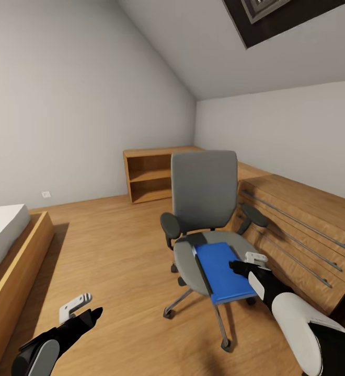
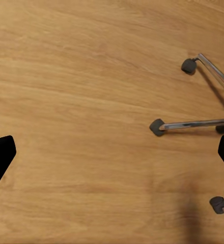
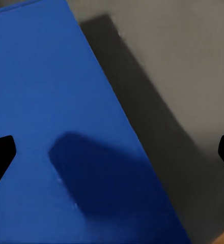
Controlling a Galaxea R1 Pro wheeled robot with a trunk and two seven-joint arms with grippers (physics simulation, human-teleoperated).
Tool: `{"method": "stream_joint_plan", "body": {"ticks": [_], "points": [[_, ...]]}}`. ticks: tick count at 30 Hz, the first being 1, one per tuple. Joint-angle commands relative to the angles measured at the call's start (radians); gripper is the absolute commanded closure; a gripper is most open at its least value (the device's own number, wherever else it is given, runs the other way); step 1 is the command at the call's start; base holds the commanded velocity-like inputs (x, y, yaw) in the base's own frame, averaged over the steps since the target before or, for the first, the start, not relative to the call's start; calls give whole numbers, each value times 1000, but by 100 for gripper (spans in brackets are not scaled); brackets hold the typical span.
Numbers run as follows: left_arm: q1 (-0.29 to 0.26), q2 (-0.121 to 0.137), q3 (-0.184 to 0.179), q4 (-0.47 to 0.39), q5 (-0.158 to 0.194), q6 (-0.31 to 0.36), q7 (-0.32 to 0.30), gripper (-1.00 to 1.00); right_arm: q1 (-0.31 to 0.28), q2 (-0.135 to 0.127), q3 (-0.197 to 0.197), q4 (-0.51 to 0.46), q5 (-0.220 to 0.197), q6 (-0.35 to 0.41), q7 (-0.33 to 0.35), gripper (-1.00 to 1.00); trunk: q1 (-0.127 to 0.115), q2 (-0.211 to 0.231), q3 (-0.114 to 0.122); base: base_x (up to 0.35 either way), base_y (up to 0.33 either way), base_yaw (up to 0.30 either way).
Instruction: In the bedroom, organize the workspace by keeping the computer under the desk, ensuring the monitor is on the desk, placing the keyboard on the desk next to the monitor, placing the mouse on the desk next to the keyboard, moving the folder from the swivel chair onto the desk next to the mouse, stacking the notebook on top of the folder with the pen on top of the notebook, and positioning the swivel chair next to the desk.
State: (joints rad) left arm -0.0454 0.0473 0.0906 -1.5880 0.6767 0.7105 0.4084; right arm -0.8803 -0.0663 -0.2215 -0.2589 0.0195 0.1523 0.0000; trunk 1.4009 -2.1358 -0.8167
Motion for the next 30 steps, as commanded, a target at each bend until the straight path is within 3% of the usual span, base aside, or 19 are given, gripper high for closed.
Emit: {"method": "stream_joint_plan", "body": {"ticks": [1, 6, 18, 30], "points": [[-1, 0, 0, -1, 11, 3, 9, -100, 0, 0, -3, -2, 2, 6, 0, -100, -4, 7, 2, 0, 0, 0], [-1, 0, 0, -1, 11, 3, 9, -100, 0, 0, -3, -2, 2, 6, 0, -100, -23, 42, 18, 0, 0, 0], [-1, 0, -2, 0, 12, 2, 10, -100, 0, 1, -2, -7, 2, 0, 0, -100, -23, 42, 18, 5, 0, 0], [-1, 0, -2, 2, 13, 1, 10, -100, 0, 5, -1, -43, 0, 10, -2, -100, -23, 42, 18, 204, 0, 0]]}}
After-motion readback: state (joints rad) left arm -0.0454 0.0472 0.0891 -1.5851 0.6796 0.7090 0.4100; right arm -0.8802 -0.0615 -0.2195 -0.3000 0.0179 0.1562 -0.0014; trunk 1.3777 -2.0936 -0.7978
